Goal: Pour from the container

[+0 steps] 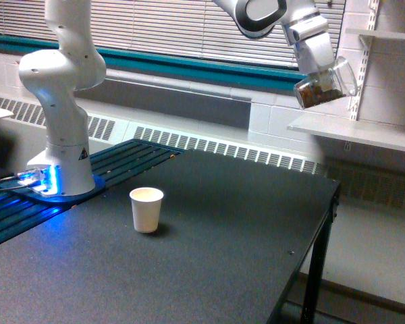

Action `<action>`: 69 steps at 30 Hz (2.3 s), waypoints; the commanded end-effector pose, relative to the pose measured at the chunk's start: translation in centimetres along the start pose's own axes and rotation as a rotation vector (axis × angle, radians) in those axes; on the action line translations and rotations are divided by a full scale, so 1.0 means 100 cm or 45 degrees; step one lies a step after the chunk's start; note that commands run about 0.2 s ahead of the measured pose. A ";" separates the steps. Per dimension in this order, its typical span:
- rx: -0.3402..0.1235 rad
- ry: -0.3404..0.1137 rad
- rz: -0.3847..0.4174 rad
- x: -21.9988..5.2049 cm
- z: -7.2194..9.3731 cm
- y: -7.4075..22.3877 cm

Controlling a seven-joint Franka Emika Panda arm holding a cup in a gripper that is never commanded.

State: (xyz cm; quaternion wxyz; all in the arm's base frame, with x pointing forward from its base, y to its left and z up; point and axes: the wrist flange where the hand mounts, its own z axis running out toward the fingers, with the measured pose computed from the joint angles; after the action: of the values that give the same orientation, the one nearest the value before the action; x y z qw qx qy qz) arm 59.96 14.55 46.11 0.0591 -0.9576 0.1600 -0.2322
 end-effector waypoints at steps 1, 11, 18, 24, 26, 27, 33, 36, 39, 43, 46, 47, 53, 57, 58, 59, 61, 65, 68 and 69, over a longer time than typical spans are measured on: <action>-0.018 0.003 0.005 0.004 0.002 0.008; 0.005 0.018 -0.033 0.003 0.002 0.013; -0.006 0.019 -0.079 -0.004 -0.002 0.033; -0.039 0.049 -0.097 -0.009 -0.011 0.058; -0.064 0.050 -0.113 -0.012 -0.015 0.069; -0.073 0.052 -0.118 -0.014 -0.018 0.074; -0.116 0.077 -0.140 -0.024 -0.031 0.103; -0.142 0.101 -0.149 -0.030 -0.036 0.119; -0.164 0.121 -0.146 -0.037 -0.040 0.132; -0.193 0.152 -0.141 -0.046 -0.045 0.148; -0.217 0.190 -0.127 -0.051 -0.046 0.159; -0.214 0.194 -0.120 -0.054 -0.046 0.159; -0.256 0.244 -0.073 -0.065 -0.047 0.182; -0.287 0.269 -0.077 -0.074 -0.051 0.195; -0.289 0.281 -0.041 -0.075 -0.051 0.199; -0.291 0.283 -0.049 -0.079 -0.050 0.199; -0.300 0.288 -0.086 -0.087 -0.050 0.200; -0.317 0.314 -0.041 -0.098 -0.051 0.210; -0.328 0.317 -0.041 -0.109 -0.052 0.213; -0.335 0.320 -0.035 -0.113 -0.052 0.215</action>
State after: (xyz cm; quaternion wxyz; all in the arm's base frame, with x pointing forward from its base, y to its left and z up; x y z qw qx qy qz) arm 43.39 -1.98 41.97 -0.1039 -0.9349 0.1312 -0.3130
